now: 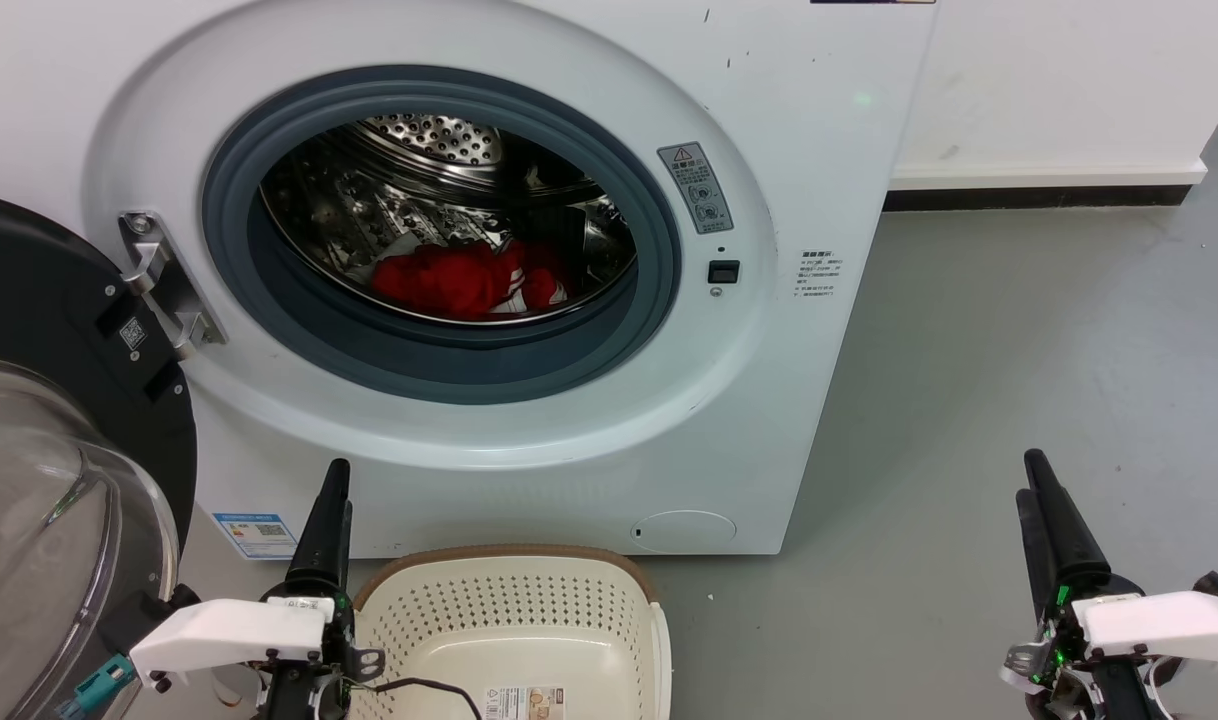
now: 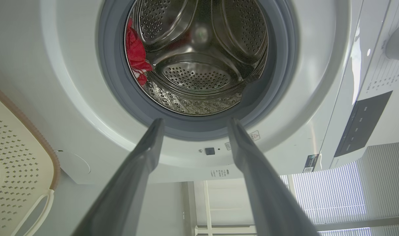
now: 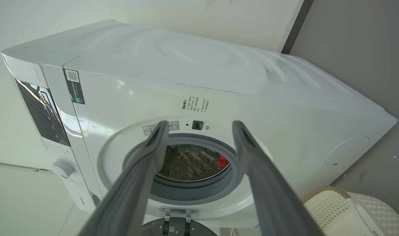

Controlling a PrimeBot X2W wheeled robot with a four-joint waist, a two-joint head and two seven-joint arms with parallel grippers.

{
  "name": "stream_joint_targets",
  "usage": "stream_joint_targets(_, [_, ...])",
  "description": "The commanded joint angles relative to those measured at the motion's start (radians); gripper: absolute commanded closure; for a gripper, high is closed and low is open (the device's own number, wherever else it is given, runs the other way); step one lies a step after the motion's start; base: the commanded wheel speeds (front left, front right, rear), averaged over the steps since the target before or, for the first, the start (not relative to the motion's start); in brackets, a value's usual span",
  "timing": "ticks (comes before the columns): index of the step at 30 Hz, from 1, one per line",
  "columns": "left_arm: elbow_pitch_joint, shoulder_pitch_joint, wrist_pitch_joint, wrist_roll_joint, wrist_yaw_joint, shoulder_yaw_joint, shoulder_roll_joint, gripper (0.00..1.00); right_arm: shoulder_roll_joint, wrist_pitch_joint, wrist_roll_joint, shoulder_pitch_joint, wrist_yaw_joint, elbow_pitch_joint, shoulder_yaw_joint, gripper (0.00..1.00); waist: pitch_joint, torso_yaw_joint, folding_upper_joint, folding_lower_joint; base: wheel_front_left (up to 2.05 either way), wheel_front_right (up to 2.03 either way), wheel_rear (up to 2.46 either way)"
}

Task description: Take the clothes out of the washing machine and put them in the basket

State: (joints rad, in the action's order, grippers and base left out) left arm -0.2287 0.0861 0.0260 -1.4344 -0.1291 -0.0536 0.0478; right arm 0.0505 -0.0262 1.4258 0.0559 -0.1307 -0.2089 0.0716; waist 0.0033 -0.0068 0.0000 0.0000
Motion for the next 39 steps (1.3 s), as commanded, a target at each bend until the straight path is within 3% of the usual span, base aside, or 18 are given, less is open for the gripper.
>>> stream_joint_targets(1, [0.026, 0.030, -0.010, 0.036, -0.002, 0.005, 0.002, 0.00, 0.001, 0.009, -0.040, 0.006, 0.000, 0.027, -0.004, 0.00, 0.000, 0.000, 0.0000, 0.0000, 0.00, 0.00, 0.00])
stream_joint_targets(13, [0.075, 0.028, -0.058, 0.284, -0.002, 0.012, 0.002, 0.00, 0.001, 0.058, -0.362, -0.014, 0.000, 0.071, -0.023, 0.00, -0.002, -0.003, 0.0000, 0.0000, 0.00, 0.00, 0.00])
stream_joint_targets(16, [0.080, 0.023, -0.076, 0.389, -0.002, 0.019, 0.002, 0.00, 0.001, 0.076, -0.480, -0.025, 0.000, 0.076, -0.023, 0.00, -0.004, -0.005, 0.0000, 0.0000, 0.00, 0.00, 0.00])
stream_joint_targets(39, [0.070, 0.011, -0.150, 0.792, 0.003, 0.036, 0.003, 0.00, 0.001, 0.106, -0.873, -0.069, 0.000, 0.128, -0.039, 0.00, -0.016, -0.014, 0.0000, 0.0000, 0.00, 0.00, 0.00])
